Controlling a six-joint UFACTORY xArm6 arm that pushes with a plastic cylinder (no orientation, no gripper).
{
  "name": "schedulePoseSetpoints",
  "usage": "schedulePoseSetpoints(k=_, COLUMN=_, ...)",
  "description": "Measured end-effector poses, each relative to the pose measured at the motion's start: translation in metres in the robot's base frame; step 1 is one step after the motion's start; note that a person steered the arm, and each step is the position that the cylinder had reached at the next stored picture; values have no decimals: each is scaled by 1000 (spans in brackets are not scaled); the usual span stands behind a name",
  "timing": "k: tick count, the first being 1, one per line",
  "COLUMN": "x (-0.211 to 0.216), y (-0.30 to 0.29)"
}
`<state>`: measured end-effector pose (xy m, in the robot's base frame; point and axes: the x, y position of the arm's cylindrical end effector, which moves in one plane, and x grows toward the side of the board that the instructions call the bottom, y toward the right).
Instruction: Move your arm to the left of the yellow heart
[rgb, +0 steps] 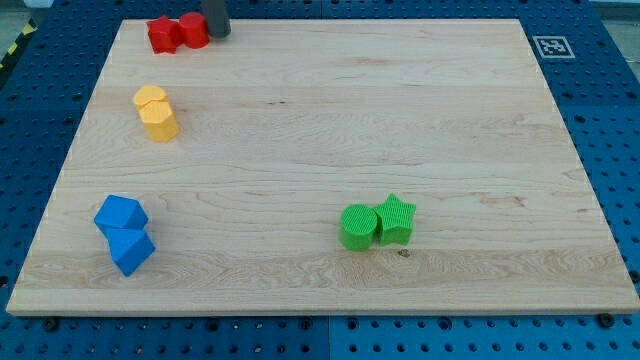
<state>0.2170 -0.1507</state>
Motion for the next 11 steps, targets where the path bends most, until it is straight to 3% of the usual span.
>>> schedulePoseSetpoints(k=1, x=0, y=0)
schedulePoseSetpoints(k=3, x=16, y=66)
schedulePoseSetpoints(k=5, x=28, y=30)
schedulePoseSetpoints(k=7, x=78, y=43)
schedulePoseSetpoints(k=10, x=120, y=-137)
schedulePoseSetpoints(k=11, x=165, y=-113)
